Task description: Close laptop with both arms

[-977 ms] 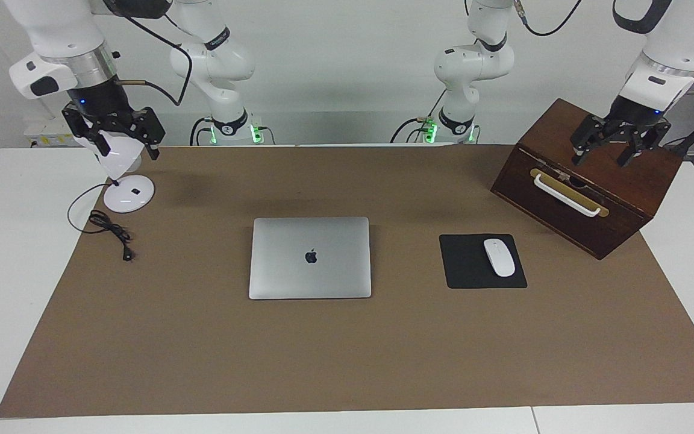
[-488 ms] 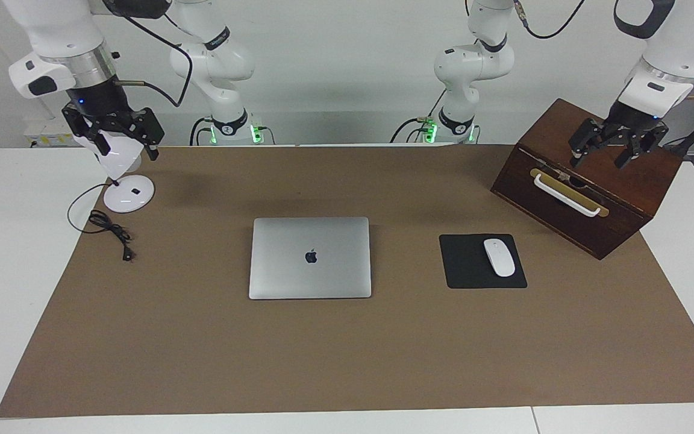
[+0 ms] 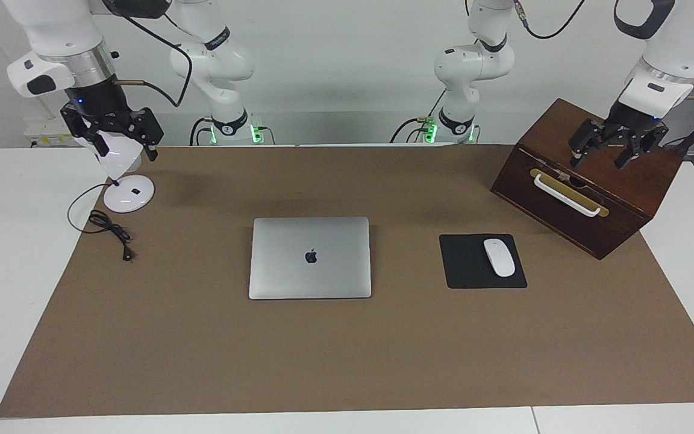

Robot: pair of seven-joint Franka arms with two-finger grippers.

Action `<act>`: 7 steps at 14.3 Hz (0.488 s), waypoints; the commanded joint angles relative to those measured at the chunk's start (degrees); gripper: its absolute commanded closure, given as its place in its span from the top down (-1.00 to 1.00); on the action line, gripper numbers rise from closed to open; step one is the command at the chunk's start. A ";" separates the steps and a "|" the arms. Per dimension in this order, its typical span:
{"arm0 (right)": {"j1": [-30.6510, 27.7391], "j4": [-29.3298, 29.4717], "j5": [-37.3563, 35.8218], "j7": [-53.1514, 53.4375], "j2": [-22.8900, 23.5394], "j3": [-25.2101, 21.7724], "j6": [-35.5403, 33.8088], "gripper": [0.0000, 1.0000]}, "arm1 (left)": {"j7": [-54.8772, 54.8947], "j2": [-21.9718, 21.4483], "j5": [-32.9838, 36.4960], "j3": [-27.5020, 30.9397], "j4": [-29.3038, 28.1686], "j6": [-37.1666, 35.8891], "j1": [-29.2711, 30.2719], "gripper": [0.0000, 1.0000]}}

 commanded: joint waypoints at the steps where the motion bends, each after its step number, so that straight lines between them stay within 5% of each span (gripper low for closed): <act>1: -0.81 -0.11 -0.20 -5.02 -0.41 0.42 1.32 1.00 | -0.78 0.26 0.67 -0.30 0.54 -1.40 0.23 1.00; 7: -0.81 -0.11 -0.72 -6.44 -0.41 0.33 1.41 1.00 | -0.78 0.17 0.49 -0.21 0.89 -2.80 0.05 1.00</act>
